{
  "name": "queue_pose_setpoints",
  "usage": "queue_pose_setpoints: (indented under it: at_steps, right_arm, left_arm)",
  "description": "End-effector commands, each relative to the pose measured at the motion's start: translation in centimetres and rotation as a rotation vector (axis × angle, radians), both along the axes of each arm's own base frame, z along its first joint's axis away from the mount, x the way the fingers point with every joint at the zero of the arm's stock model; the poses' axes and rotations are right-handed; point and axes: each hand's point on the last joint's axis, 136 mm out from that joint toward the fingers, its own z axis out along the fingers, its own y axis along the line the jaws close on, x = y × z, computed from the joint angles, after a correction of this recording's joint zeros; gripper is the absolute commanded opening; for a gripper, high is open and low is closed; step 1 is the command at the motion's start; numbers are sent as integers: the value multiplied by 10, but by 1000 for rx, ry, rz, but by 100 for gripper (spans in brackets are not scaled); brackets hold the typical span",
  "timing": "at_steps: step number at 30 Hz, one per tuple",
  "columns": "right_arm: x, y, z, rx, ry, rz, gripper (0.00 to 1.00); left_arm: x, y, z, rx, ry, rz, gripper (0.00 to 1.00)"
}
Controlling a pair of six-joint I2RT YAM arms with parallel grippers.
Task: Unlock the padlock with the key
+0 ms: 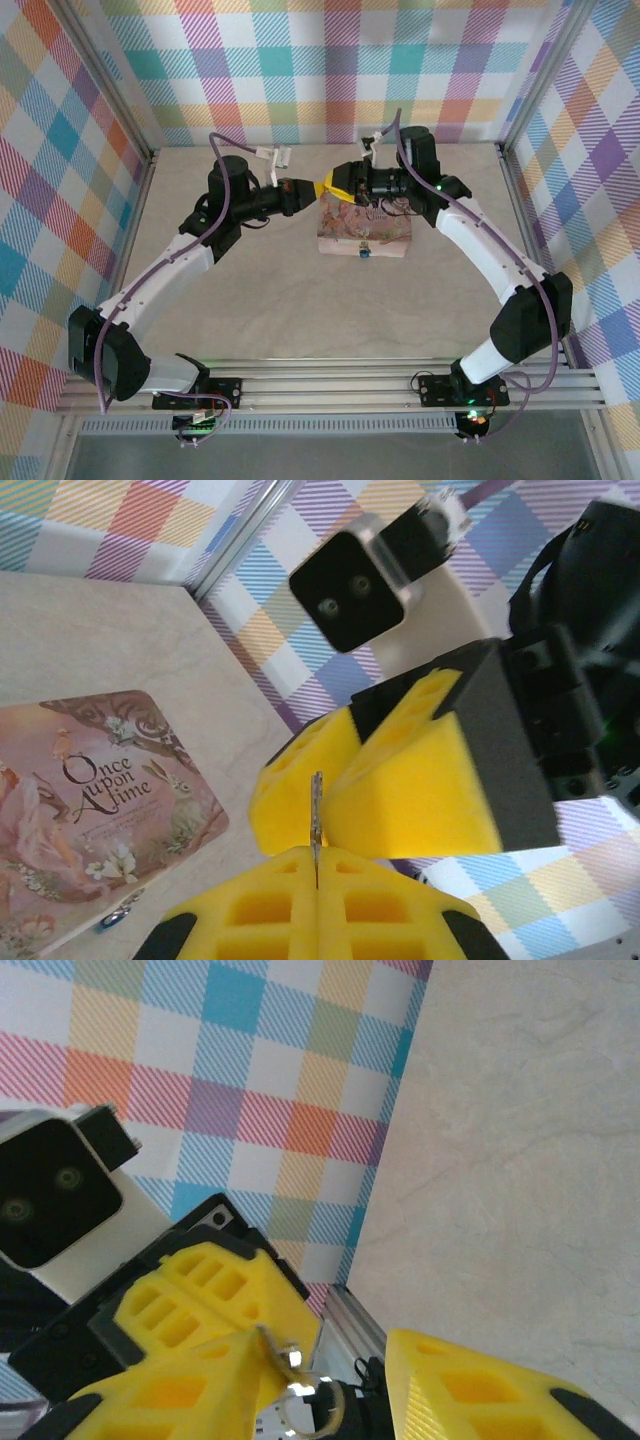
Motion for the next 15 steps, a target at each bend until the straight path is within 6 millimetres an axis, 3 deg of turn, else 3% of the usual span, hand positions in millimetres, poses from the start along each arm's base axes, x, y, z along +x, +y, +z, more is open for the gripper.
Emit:
queue_pose_setpoints:
  at_steps: [1, 11, 15]
  right_arm:
    - [3, -13, 18, 50, -22, -49, 38]
    - [-1, -13, 20, 77, -5, -35, 25]
    - [0, -13, 21, 84, -6, -35, 25]
  left_arm:
    - [-3, -8, 10, -62, 2, -27, 0]
    - [-3, -9, 13, -97, 28, -23, 0]
    - [-4, -8, 15, -106, 32, -25, 0]
